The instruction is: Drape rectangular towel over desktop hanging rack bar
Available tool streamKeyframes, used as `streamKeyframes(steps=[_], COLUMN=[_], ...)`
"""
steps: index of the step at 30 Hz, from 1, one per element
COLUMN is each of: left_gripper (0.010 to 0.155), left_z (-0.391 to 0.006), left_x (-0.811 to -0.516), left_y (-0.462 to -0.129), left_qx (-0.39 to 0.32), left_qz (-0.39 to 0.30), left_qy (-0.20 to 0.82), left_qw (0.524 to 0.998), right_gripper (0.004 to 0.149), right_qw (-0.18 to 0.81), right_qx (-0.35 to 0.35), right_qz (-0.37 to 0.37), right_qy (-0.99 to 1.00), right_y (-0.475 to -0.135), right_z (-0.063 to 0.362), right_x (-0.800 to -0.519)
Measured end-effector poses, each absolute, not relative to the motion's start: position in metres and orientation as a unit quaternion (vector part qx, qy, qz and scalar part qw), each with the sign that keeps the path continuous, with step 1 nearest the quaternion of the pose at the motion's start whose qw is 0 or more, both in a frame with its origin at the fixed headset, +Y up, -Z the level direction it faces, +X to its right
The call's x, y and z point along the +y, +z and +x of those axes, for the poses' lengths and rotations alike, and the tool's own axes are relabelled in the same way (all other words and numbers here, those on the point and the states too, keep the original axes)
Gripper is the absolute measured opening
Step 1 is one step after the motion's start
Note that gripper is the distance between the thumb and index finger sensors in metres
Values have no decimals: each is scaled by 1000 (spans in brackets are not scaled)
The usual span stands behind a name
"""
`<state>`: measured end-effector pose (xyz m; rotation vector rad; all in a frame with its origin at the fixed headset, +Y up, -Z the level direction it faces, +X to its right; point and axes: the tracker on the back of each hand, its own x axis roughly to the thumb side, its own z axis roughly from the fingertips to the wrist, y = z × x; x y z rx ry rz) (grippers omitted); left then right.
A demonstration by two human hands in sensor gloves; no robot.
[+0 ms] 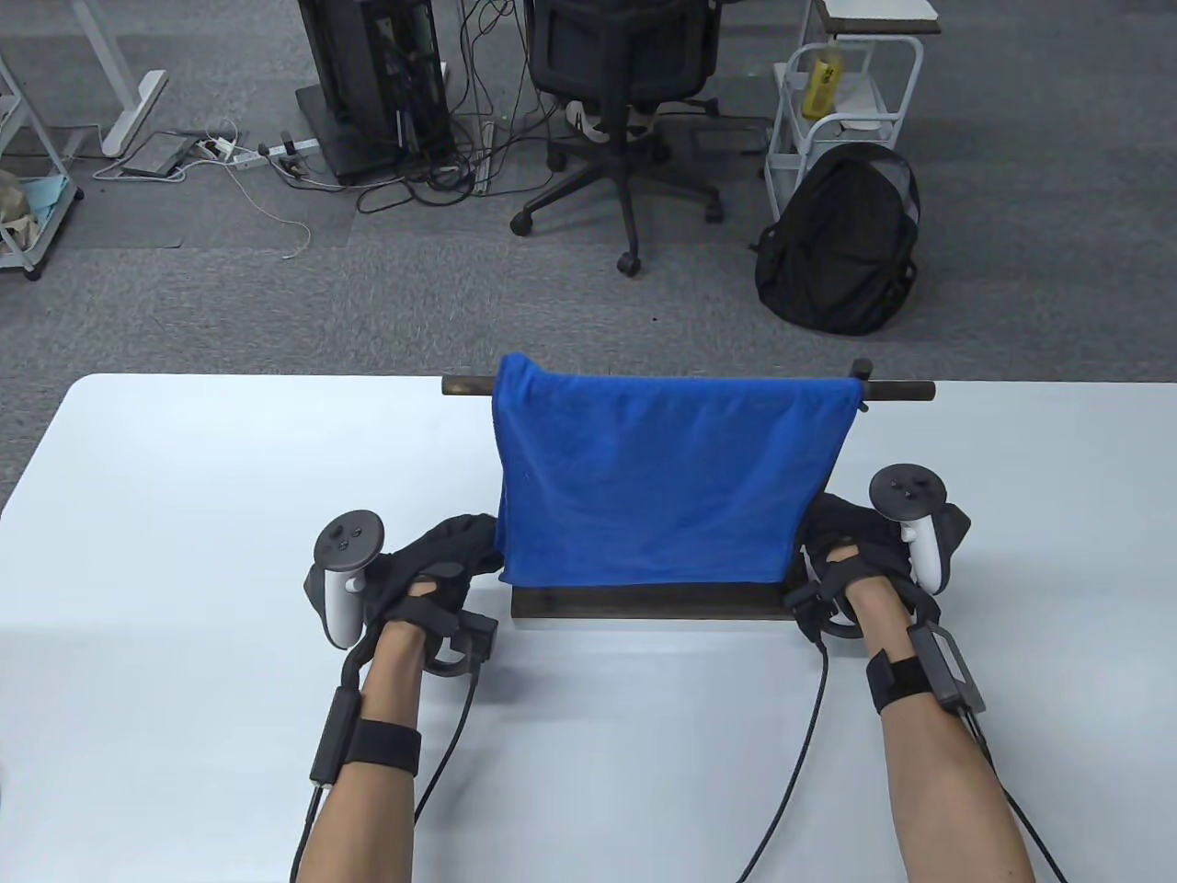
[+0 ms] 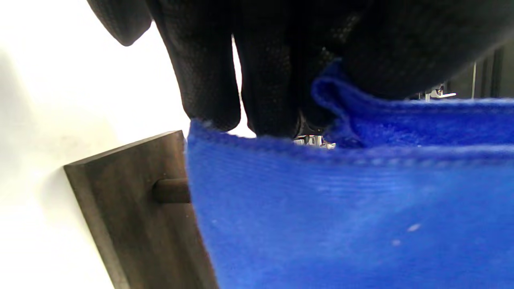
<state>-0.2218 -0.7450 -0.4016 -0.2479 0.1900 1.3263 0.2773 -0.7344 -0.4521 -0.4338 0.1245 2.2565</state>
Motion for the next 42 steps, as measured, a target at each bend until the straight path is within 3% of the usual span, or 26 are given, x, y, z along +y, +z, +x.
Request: streamKeyframes(steps=[12, 19, 24, 28, 32, 36, 38, 42], left_gripper=[36, 47, 46, 45, 37, 37, 40, 55], left_z=[-223, -242, -258, -254, -230, -194, -175, -138], left_x=[-748, -737, -688, -625, -562, -518, -509, -513], left_y=[-402, -398, -385, -362, -330, -293, -284, -290], left_qx=[103, 126, 123, 99, 27, -36, -68, -111], left_qz=[-118, -88, 8, 147, 276, 392, 416, 375], left_qy=[599, 616, 589, 526, 438, 315, 263, 176], left_qw=[785, 773, 798, 832, 855, 864, 868, 904], right_gripper=[39, 53, 57, 63, 67, 71, 72, 76], right_qw=[401, 445, 465, 470, 434, 349, 307, 210], right_qx=[49, 20, -73, -197, -288, -340, -351, -332], right_qz=[-172, -207, -192, -149, -61, 18, 53, 73], right_qy=[898, 871, 861, 847, 851, 873, 883, 917], right_y=[-449, -431, -405, -373, -339, -312, -305, -300], right_z=[278, 313, 336, 336, 306, 265, 244, 204], right_x=[-737, -721, -671, -608, -554, -527, -518, -514])
